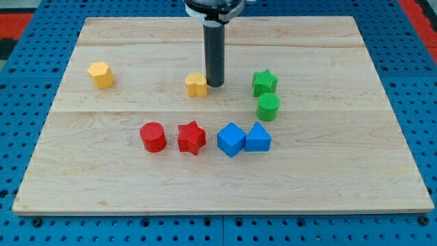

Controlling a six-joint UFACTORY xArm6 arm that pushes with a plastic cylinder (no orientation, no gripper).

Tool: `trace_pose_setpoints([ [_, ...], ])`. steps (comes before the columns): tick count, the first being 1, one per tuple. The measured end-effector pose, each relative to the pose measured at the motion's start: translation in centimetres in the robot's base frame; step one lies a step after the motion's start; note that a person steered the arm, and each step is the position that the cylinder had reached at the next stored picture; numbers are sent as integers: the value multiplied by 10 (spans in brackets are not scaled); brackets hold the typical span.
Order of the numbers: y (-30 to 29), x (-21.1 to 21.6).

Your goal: Place the green star diagonally to the top left of the red circle

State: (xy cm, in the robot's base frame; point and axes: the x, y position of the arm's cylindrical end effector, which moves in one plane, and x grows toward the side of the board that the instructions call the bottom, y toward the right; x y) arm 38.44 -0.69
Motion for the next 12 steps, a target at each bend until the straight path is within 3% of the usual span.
trace_pose_setpoints([
  [2, -196, 2],
  [3, -117, -4],
  [5, -41, -76],
  [7, 147, -58],
  [8, 169, -17],
  [10, -6, 3],
  [12, 106, 24],
])
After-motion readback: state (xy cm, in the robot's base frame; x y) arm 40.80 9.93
